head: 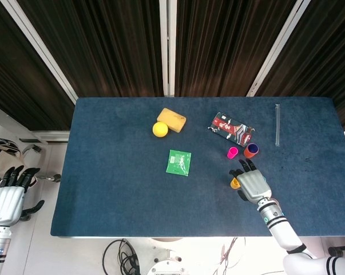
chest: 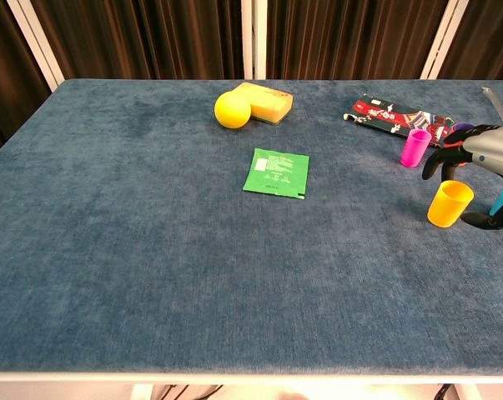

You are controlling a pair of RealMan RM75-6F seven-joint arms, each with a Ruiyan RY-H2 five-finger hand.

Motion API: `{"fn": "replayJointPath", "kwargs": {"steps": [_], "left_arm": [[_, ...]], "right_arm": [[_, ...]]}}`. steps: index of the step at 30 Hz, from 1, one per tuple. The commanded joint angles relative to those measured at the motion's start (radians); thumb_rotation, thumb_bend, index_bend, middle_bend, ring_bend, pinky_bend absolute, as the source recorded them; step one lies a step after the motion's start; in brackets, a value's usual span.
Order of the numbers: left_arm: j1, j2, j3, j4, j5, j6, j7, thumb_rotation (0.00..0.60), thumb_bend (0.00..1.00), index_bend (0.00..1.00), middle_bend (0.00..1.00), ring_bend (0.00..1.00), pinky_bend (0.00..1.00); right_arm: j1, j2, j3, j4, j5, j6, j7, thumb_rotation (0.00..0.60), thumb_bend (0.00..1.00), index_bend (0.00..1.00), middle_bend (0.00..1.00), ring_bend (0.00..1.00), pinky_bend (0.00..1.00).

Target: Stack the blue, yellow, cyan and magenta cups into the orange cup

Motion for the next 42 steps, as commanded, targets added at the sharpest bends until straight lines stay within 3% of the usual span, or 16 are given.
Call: {"fn": "replayJointPath", "kwargs": {"steps": [1,19,29,35,42], "left_arm": [[0.001,0.000,0.000,0.002,0.001,0.001,-0.003,0.600,0.19,0.15,0.14,0.03,0.00],[0.008,-0.002,0.003,0.012,0.003,0.007,-0.016,0.600,0.19,0.15,0.14,0.03,0.00],[0.004,-0.003,0.002,0.011,0.007,0.005,-0.014,0.600,0.19,0.15,0.14,0.03,0.00],[0.003,-0.004,0.002,0.010,0.008,0.003,-0.012,0.600,0.19,0.15,0.14,0.03,0.00],[0.000,-0.009,0.002,0.015,0.002,-0.006,-0.010,0.600,0.19,0.15,0.14,0.03,0.00]], "right_arm": [[-0.001,-0.005,0.002,0.001,0.002,0.004,-0.005,0.600,0.29,0.29,0.35,0.00,0.00],[-0.012,-0.015,0.019,-0.004,0.000,0.038,-0.010,0.600,0.33,0.44,0.41,0.05,0.00],[-0.027,0.092,0.123,-0.085,-0.024,0.116,0.115,0.600,0.33,0.44,0.43,0.05,0.00],[-0.002,0.107,0.185,-0.010,0.053,0.088,0.146,0.600,0.33,0.44,0.43,0.06,0.00],[0.037,0.024,0.219,0.144,0.133,0.055,0.142,0.600,0.33,0.44,0.43,0.06,0.00]]}}
